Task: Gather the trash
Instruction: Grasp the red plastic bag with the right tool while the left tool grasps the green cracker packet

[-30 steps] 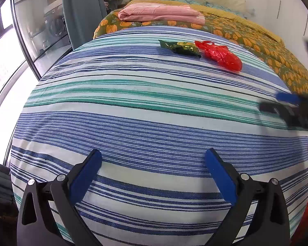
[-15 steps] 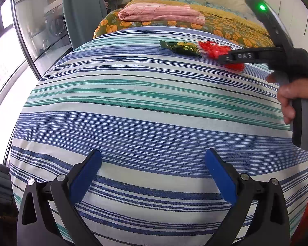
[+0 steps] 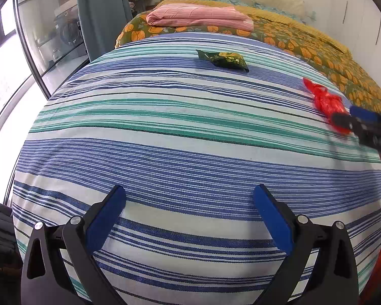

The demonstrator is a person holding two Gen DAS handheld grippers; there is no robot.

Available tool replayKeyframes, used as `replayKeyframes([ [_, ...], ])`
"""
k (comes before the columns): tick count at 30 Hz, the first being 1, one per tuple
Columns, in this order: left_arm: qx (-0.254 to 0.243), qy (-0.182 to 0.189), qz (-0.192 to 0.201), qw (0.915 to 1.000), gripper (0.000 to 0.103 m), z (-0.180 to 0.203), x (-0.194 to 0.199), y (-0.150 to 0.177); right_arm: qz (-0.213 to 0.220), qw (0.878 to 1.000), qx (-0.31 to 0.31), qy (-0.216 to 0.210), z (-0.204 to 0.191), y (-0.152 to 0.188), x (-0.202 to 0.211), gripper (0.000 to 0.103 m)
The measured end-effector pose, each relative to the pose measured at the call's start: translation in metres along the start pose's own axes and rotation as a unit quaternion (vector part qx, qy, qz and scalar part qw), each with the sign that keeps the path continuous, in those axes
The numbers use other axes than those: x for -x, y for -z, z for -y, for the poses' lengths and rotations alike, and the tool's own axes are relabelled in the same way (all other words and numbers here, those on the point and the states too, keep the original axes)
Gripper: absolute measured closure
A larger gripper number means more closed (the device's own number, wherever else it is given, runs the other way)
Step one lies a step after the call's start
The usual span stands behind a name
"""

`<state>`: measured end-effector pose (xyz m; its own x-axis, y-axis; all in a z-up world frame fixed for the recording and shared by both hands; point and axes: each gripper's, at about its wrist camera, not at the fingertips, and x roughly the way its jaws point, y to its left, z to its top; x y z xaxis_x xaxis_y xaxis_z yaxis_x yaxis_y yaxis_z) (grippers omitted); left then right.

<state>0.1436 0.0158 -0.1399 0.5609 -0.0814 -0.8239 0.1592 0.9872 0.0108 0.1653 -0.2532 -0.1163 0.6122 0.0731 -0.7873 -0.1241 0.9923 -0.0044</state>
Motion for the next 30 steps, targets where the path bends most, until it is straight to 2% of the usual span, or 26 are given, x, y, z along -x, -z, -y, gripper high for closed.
replayKeyframes([
  [5, -0.021, 0.01, -0.017, 0.9996, 0.004, 0.007, -0.008, -0.02, -0.012, 1.0, 0.001, -0.015, -0.008, 0.018, -0.006, 0.018],
  [9, -0.01, 0.009, 0.005, 0.9999, 0.004, 0.018, -0.013, -0.062, -0.022, 0.999, -0.02, -0.038, 0.0, 0.016, -0.012, 0.009],
  [10, -0.005, 0.007, 0.007, 0.9999, 0.004, 0.021, -0.019, -0.074, -0.024, 0.999, -0.017, -0.04, -0.001, 0.016, -0.013, 0.006],
  [15, 0.059, -0.001, 0.002, 0.9983, 0.004, 0.039, -0.065, -0.134, -0.028, 0.999, -0.005, -0.033, -0.011, 0.017, -0.016, 0.004],
  [19, 0.072, -0.019, -0.015, 0.9971, 0.004, 0.059, -0.098, -0.161, -0.028, 0.999, -0.005, -0.033, -0.015, 0.017, -0.016, 0.004],
  [22, 0.067, -0.046, -0.029, 0.9963, 0.004, 0.063, -0.114, -0.166, -0.028, 0.999, -0.005, -0.033, -0.015, 0.017, -0.016, 0.004],
  [24, 0.066, -0.049, -0.025, 0.9963, 0.004, 0.055, -0.114, -0.165, -0.027, 0.999, -0.005, -0.033, -0.015, 0.017, -0.016, 0.004],
  [30, 0.089, -0.07, -0.031, 0.9931, 0.004, -0.012, -0.101, -0.148, -0.027, 0.999, -0.004, -0.032, -0.018, 0.017, -0.017, 0.004],
])
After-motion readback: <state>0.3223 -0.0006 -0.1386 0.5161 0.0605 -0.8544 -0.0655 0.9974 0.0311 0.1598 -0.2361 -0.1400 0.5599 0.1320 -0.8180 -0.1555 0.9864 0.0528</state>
